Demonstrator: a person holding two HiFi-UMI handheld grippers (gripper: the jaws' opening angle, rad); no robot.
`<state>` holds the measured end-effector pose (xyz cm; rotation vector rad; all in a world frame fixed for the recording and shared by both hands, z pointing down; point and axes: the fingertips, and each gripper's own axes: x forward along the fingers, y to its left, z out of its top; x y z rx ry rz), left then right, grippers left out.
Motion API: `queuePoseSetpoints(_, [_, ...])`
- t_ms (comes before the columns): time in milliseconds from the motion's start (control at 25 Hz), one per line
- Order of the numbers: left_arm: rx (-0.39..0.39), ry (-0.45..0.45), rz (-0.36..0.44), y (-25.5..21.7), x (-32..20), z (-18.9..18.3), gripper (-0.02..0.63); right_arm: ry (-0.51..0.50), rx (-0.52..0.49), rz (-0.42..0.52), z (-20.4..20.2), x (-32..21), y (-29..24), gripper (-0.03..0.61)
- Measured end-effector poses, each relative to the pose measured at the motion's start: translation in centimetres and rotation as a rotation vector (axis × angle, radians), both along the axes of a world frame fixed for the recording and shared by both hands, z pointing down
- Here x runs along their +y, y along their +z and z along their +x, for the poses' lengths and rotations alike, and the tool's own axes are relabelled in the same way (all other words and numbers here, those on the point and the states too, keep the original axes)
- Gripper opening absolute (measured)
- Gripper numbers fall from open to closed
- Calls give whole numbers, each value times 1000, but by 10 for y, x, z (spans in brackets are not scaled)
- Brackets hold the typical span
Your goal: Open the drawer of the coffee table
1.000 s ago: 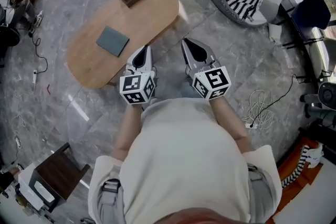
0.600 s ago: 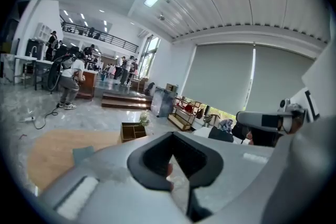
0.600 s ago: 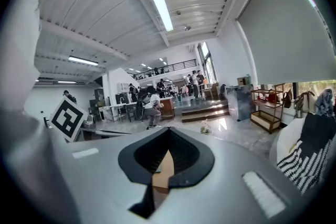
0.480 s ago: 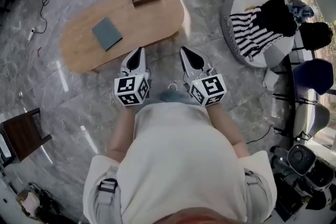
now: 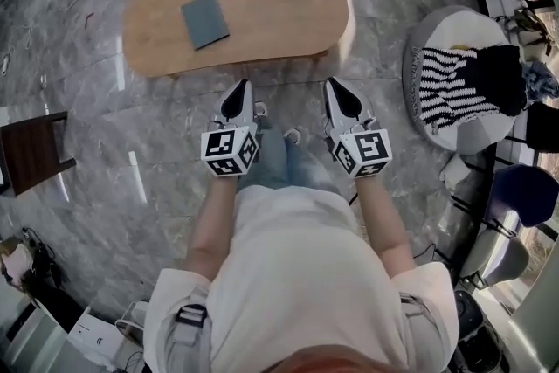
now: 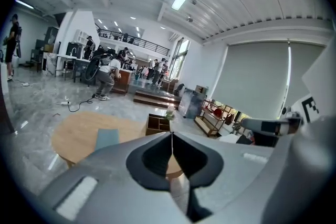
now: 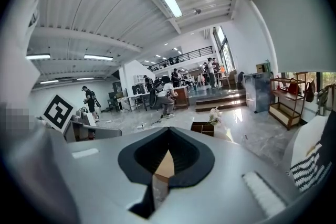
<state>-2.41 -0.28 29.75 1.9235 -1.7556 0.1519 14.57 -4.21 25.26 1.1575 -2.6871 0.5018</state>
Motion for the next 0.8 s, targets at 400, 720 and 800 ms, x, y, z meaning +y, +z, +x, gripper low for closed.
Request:
queuePoseSetpoints(400, [37,-107,-136,111,-7,-33,15,19,43,-114,10,-41,97,0])
queuePoseSetpoints(720, [51,-138,-221,219,-22,-66,75,-18,76,-167,4,-68,193,28])
queuePoseSetpoints(800, [47,-115,-250,251,-24,-74,113,-19,102,-182,5,-76,225,29])
